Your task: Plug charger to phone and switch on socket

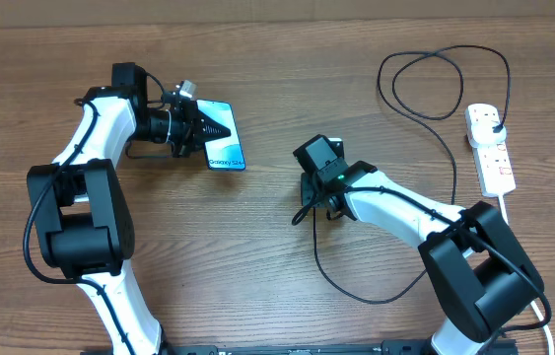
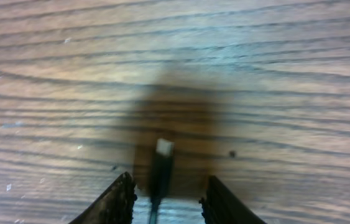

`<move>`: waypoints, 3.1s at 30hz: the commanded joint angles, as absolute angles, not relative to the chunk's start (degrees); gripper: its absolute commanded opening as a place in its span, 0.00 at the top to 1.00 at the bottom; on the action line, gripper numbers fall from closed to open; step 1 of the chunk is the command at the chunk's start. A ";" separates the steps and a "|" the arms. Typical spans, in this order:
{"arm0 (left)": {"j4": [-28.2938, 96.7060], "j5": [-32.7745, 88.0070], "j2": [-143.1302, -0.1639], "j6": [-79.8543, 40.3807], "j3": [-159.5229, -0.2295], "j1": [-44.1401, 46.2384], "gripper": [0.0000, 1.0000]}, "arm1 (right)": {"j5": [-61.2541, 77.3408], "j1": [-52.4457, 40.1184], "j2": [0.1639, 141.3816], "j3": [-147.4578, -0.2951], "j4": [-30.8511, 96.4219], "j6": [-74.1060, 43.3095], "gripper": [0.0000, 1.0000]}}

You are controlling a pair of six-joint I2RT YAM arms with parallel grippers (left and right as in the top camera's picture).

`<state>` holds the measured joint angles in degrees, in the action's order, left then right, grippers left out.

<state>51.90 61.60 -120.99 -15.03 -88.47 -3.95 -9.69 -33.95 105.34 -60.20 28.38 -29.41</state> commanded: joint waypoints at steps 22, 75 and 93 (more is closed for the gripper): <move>52.36 62.76 -120.64 -15.42 -88.23 -2.42 0.96 | -3.73 -32.36 105.78 -59.57 30.52 -31.51 0.72; 53.60 62.39 -120.64 -15.07 -88.23 -1.80 0.96 | -4.99 -32.49 106.52 -59.59 27.92 -28.42 0.96; 53.76 74.89 -114.65 -3.88 -88.23 -2.76 0.95 | 35.35 -26.55 85.82 -61.95 33.36 -11.66 0.96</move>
